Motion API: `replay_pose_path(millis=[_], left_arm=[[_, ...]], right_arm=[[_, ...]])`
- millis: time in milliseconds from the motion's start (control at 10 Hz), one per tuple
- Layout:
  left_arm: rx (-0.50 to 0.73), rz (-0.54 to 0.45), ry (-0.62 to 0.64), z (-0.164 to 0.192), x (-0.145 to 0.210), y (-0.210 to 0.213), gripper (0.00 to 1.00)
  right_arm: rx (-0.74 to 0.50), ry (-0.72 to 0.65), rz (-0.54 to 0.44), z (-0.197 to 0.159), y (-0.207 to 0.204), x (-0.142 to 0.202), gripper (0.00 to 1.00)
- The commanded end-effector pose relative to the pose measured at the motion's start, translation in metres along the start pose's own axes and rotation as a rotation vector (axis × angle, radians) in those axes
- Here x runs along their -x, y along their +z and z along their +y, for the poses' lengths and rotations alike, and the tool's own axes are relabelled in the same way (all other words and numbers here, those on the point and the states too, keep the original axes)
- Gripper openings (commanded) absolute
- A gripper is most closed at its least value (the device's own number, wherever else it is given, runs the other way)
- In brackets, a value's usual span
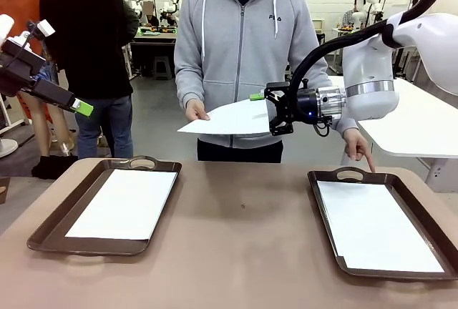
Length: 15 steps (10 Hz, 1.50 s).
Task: Sort the A4 documents.
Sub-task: Receive the A4 Paper.
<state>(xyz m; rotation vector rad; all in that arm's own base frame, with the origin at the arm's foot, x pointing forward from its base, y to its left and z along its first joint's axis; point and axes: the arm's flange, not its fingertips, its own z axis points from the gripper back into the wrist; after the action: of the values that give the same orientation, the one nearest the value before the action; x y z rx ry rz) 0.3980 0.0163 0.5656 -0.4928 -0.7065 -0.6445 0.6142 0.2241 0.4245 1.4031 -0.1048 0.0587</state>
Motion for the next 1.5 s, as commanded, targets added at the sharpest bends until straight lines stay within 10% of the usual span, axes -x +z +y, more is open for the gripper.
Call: replay_pose_path(millis=[0,800,1400], left_arm=[[-0.005,0.004,-0.002,-0.0007,-0.0001,-0.0004,1.00],[-0.005,0.004,-0.002,-0.0007,-0.0001,-0.0004,1.00],[-0.005,0.004,-0.002,-0.0007,-0.0001,-0.0004,1.00]], right_arm=[[-0.034,-0.012,0.008,-0.0002,-0.0001,-0.0075,0.73],[-0.053,-0.020,0.033,-0.0039,0.0037,-0.0098,0.01],[-0.047,-0.036,0.043,-0.0096,0.0056,-0.0118,0.00]])
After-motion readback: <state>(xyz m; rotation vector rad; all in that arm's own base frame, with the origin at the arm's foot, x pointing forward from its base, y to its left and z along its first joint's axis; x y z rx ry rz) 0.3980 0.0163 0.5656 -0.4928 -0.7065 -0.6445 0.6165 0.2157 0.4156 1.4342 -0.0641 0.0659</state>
